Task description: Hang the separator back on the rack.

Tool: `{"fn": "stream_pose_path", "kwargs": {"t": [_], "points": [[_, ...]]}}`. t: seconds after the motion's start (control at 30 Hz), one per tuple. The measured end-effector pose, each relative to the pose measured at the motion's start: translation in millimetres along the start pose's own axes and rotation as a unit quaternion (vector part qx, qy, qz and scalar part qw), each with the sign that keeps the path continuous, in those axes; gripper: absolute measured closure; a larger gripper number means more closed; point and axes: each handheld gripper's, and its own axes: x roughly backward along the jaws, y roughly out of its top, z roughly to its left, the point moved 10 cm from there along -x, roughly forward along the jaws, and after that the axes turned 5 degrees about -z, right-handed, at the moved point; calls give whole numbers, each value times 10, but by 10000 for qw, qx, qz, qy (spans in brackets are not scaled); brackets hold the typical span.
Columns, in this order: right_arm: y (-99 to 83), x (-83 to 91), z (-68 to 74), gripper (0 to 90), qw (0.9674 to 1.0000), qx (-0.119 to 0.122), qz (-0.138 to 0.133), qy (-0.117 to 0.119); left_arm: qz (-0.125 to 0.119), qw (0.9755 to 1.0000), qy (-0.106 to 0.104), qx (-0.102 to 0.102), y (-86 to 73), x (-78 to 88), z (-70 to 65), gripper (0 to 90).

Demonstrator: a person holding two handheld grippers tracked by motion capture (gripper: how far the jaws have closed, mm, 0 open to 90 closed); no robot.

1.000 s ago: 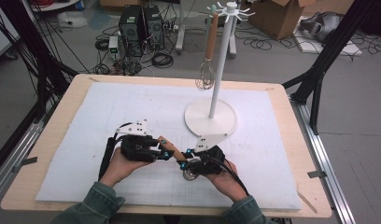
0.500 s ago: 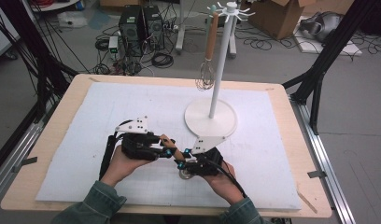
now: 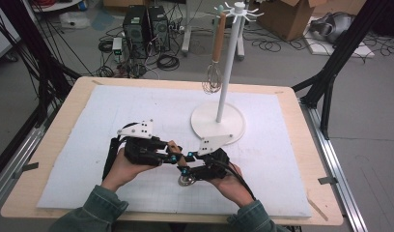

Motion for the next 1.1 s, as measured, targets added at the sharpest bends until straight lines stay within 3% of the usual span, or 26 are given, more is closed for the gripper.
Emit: {"fn": "stream_pose_path", "kwargs": {"t": [0.23, 0.43, 0.6, 0.8, 1.1], "points": [[30, -33, 46, 702, 9996, -35, -142, 260, -16, 10000, 2, -55, 14, 15, -5, 727], [58, -66, 33, 709, 9996, -36, -268, 99, -53, 10000, 19, -75, 38, 70, 2, 688], [48, -70, -13, 710, 9993, -220, -303, 51, -132, 9997, 217, -15, 60, 179, 50, 569], [52, -20, -83, 710, 9988, -309, -365, -85, -157, 9985, 511, -79, 77, 291, 114, 506], [62, 164, -229, 710, 9960, -626, -555, -311, -161, 9955, 934, -37, 33, 503, 241, 416]]}}
